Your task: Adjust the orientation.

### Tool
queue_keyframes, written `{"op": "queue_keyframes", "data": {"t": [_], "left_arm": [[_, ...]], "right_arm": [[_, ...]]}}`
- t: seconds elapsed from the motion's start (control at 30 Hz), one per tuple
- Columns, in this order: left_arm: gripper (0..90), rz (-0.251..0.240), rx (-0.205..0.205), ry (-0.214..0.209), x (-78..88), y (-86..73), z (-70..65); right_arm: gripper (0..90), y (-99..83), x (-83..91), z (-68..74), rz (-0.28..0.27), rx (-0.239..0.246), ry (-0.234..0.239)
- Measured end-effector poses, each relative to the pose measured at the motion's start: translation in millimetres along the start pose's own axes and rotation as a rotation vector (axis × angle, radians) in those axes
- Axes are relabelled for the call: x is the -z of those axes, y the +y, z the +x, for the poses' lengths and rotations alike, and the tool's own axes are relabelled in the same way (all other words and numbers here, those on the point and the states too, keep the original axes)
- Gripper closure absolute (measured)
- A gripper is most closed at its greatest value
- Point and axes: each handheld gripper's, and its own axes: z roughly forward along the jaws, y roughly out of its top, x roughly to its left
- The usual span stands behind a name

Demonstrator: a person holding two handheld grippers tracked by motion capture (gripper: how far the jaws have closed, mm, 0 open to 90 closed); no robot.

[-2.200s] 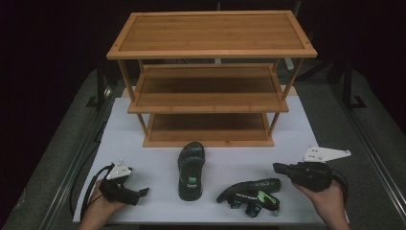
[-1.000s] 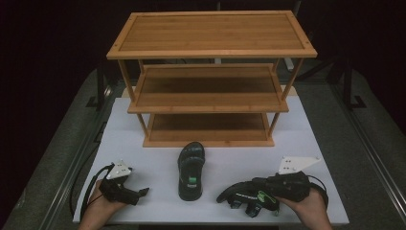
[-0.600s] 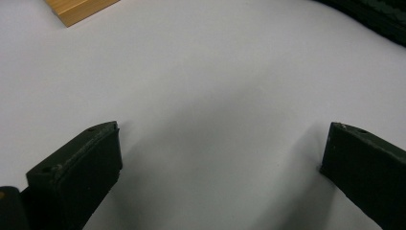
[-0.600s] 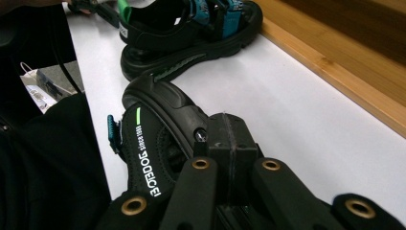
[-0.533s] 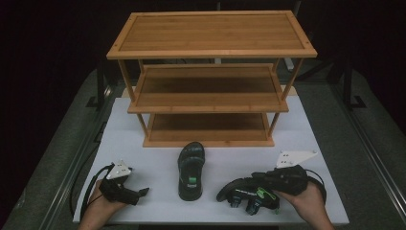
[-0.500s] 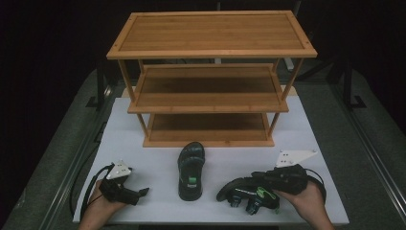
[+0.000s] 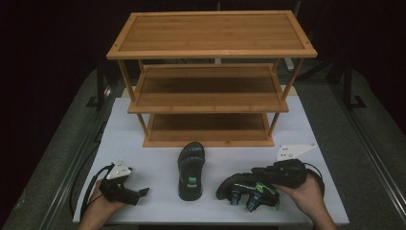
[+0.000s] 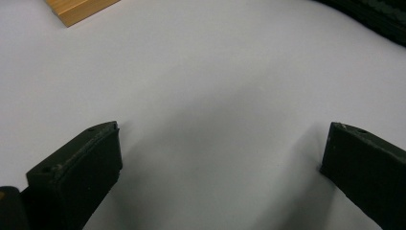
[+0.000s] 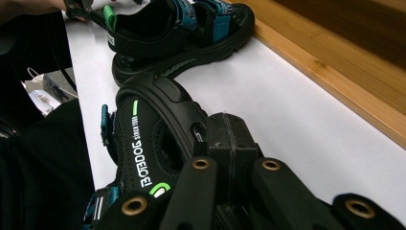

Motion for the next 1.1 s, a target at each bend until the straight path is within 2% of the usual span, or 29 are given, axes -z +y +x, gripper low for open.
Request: {"op": "queue_keyframes", "data": {"t": [0.1,0.2,0.8,1.0,1.1], "left_arm": [[0.0,0.0,0.0,0.0,0.0,0.0,0.0],[0.0,0.0,0.0,0.0,0.0,0.0,0.0],[0.0,-0.003,0.001,0.0,-0.2,0.0,0.1],[0.0,-0.003,0.001,0.0,-0.3,0.0,0.1],[0.0,-0.003,0.002,0.0,-0.3,0.0,0.1]], "right_arm": [[89.8,-0.2,-0.1,-0.8,-0.005,-0.004,-0.001],[89.8,0.4,-0.4,-3.5,-0.003,-0.009,-0.023],[89.9,16.0,-25.0,-36.6,0.062,-0.027,-0.009],[89.9,18.9,-32.9,-47.6,0.087,-0.049,0.017],[89.8,19.4,-36.7,-52.3,0.088,-0.055,0.012]]}}
